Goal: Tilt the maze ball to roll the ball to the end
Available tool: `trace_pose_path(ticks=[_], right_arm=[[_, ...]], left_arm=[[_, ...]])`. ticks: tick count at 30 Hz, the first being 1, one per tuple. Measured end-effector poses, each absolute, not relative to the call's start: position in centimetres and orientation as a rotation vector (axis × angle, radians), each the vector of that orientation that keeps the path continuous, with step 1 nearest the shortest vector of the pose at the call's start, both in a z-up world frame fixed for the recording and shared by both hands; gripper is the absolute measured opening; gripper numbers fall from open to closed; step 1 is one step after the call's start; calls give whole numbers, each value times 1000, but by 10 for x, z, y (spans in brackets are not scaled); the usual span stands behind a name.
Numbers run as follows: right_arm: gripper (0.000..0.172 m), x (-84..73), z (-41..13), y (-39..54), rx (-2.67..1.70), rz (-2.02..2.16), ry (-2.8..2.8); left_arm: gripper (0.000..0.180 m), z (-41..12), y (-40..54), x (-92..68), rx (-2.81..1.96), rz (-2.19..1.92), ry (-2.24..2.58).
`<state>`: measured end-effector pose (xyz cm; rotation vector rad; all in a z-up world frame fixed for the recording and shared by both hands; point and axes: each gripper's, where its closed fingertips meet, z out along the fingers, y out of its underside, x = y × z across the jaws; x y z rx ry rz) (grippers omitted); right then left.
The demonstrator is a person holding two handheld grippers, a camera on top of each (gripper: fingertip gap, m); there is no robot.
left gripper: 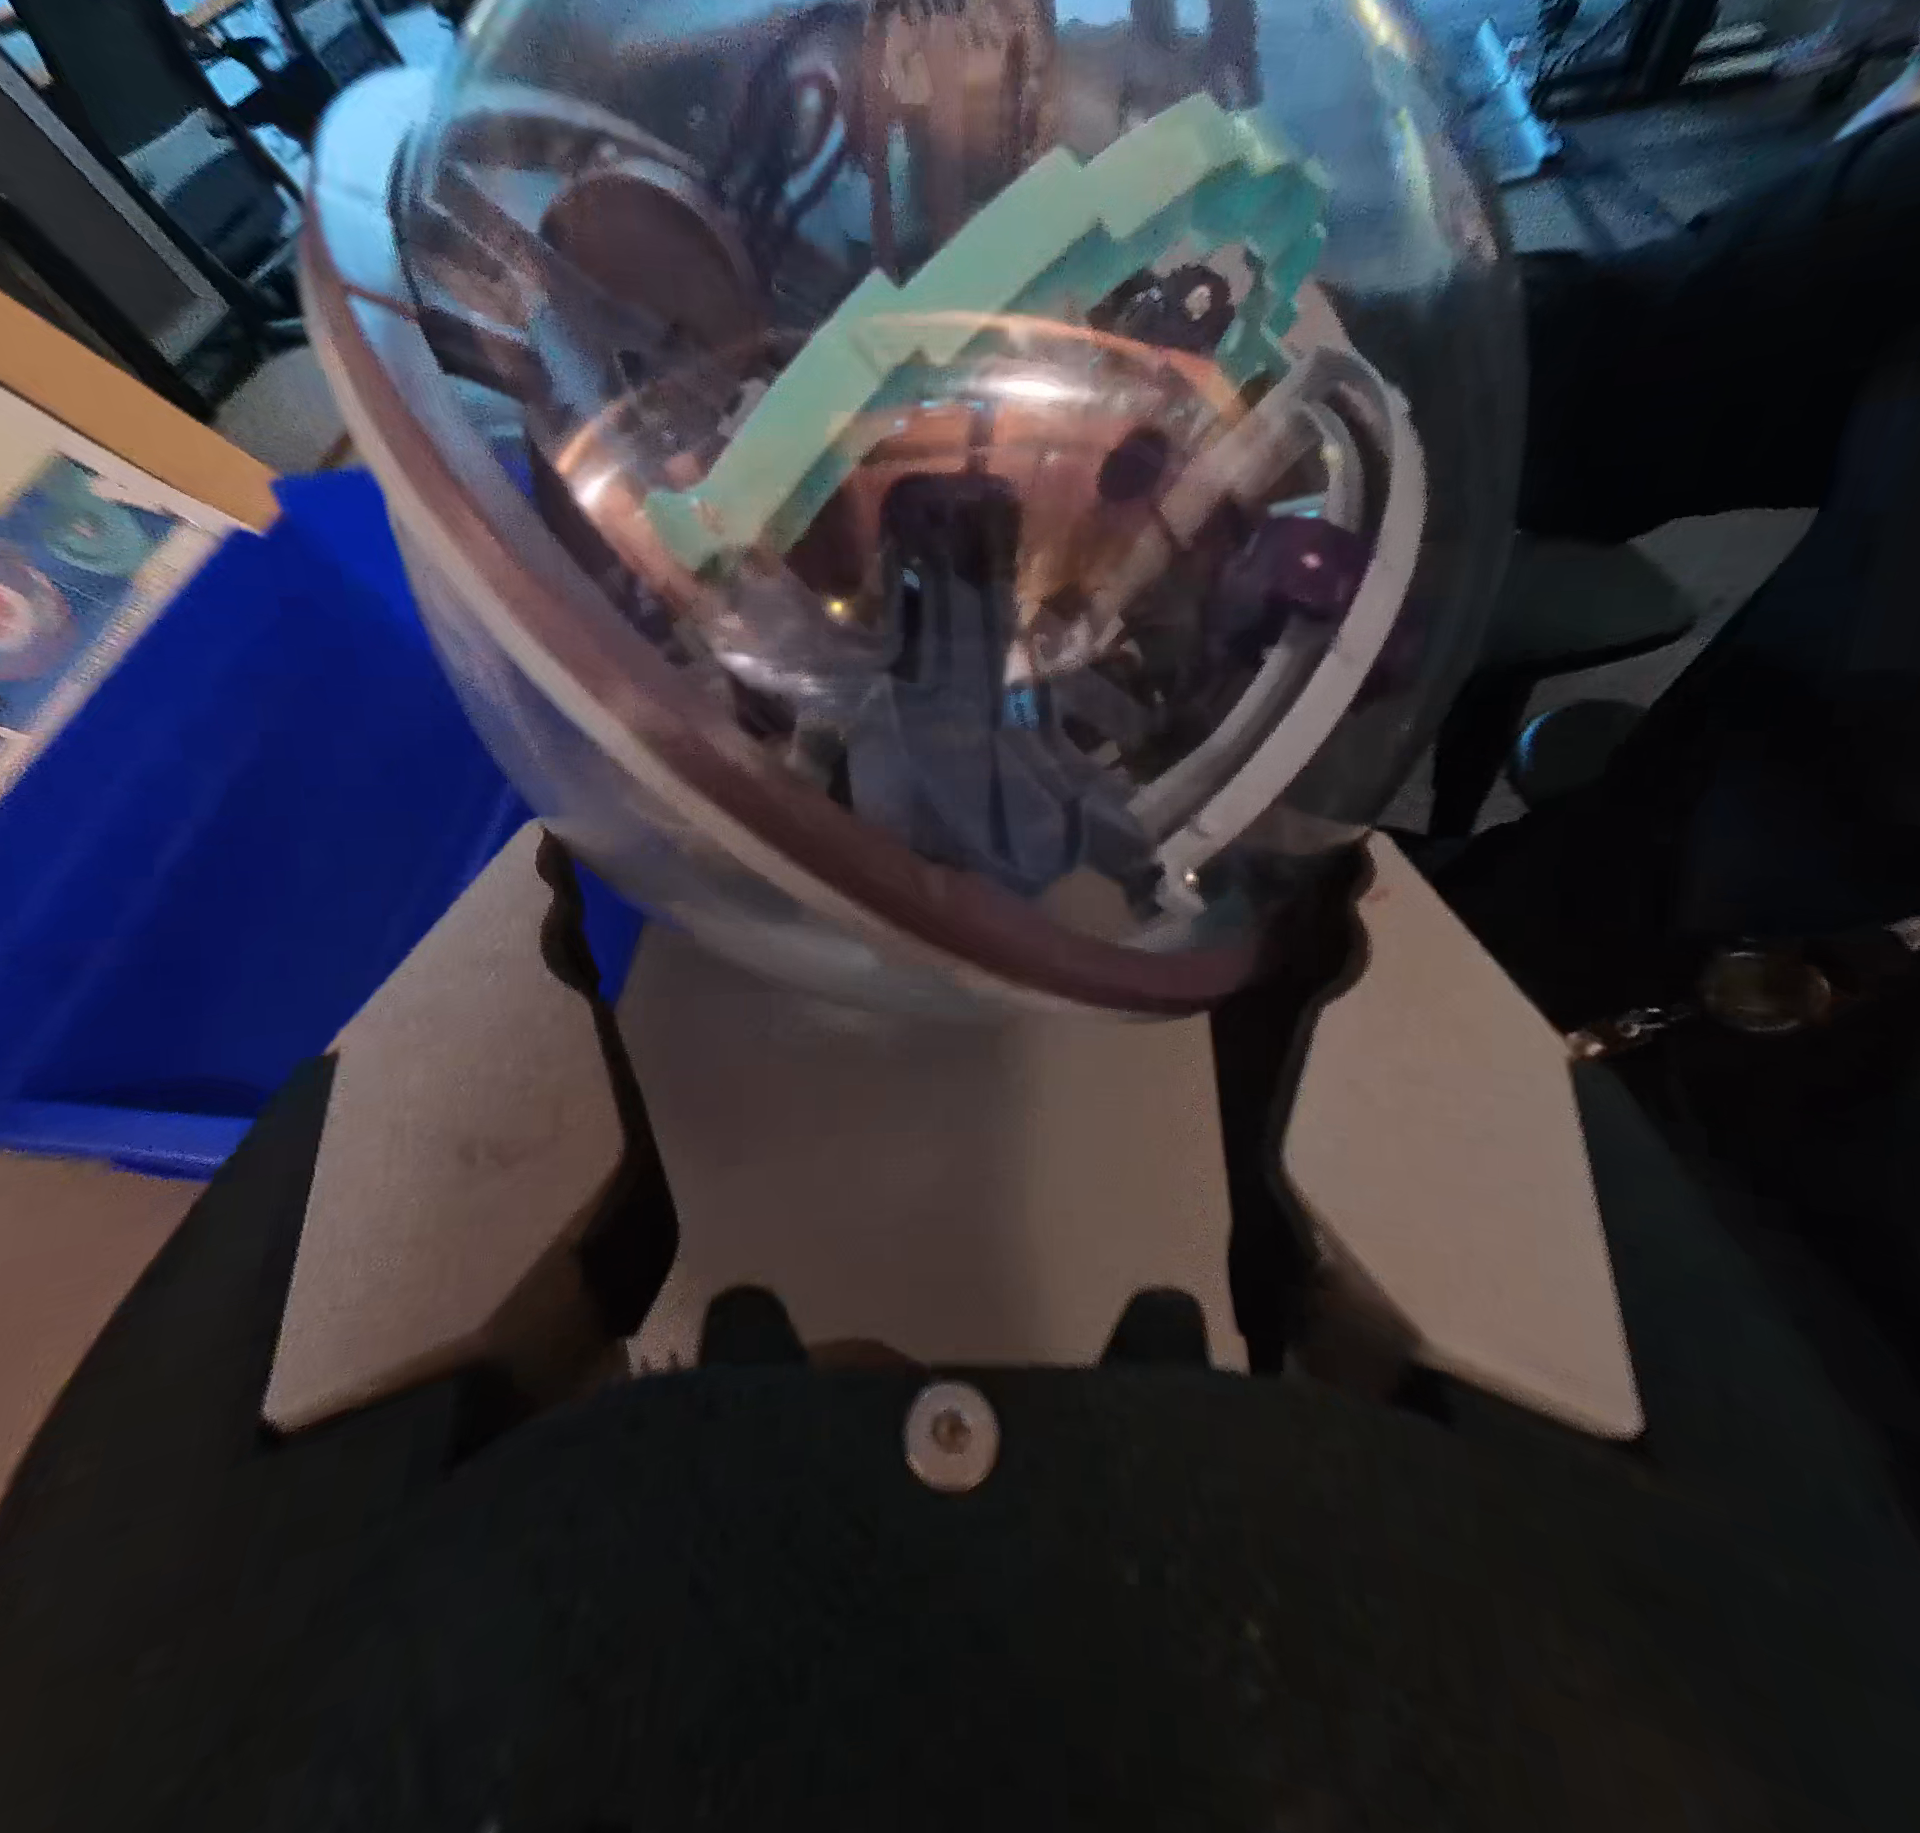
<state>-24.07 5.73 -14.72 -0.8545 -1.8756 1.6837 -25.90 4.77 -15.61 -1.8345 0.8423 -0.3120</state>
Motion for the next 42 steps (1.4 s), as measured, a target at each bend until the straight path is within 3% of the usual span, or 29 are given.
trace_pose_path(ticks=[1, 8, 13, 42], right_arm=[[158, -242, -132, 58, -823, 1676, -1851], [157, -236, -38, 55, -574, 1590, -1725], [157, -224, -3, 49, -501, 1623, -1709], [157, -192, 70, 16, -266, 1509, -1674]], left_arm=[[138, -146, 49, -261, -1842, -274, 860], [137, -96, 59, -263, -1881, -1, 930], [136, -59, 56, -250, -1801, 23, 897], [136, 18, 33, -229, -1680, 290, 951]])
